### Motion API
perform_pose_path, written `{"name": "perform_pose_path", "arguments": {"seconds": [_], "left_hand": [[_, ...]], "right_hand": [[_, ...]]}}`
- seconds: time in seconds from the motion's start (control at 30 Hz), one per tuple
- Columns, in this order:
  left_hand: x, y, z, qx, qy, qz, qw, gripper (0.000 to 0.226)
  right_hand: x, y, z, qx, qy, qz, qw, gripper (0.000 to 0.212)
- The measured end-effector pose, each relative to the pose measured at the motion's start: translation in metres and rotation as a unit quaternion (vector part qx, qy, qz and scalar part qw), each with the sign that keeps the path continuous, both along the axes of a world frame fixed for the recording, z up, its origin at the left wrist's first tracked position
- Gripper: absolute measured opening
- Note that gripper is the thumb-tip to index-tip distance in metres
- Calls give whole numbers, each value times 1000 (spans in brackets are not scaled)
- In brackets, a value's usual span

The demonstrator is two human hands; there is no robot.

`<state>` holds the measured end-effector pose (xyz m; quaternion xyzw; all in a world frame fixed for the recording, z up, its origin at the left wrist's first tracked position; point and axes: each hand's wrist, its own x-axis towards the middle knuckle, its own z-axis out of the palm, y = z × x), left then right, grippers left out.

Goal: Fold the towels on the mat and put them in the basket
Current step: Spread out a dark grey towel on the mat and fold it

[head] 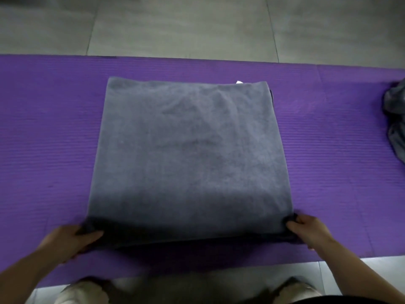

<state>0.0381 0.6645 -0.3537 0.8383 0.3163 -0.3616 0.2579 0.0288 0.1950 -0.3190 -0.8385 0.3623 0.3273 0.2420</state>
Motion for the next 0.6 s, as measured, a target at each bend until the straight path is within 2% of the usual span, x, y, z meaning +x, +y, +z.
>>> {"name": "perform_pose_path", "arguments": {"seconds": [0.1, 0.17, 0.2, 0.27, 0.33, 0.4, 0.47, 0.5, 0.6], "left_hand": [[19, -16, 22, 99, -201, -92, 970, 41], [32, -31, 26, 125, -303, -219, 919, 27], [38, -38, 24, 121, -327, -302, 887, 36], [48, -54, 18, 118, -343, -478, 800, 56], [53, -64, 14, 112, -294, -604, 732, 62], [64, -73, 17, 104, -203, -650, 725, 61], [84, -94, 32, 83, -176, -657, 728, 58], [98, -114, 43, 61, -152, -641, 750, 56], [137, -198, 55, 3, -126, -513, 849, 31]], "right_hand": [[-7, 5, -3, -13, -61, -24, 998, 36], [-9, 6, -4, -17, -78, -24, 996, 36], [-8, 6, -4, -15, -80, -29, 996, 36], [-8, 4, -4, -10, -82, -28, 996, 36], [-9, -2, -5, -2, -84, -23, 996, 36], [-11, -8, -7, 10, -91, -22, 996, 35], [-13, -11, -8, 30, -103, -21, 994, 36], [-13, -11, -8, 43, -117, -25, 992, 36], [-11, -5, -6, 99, -167, -22, 981, 38]]}}
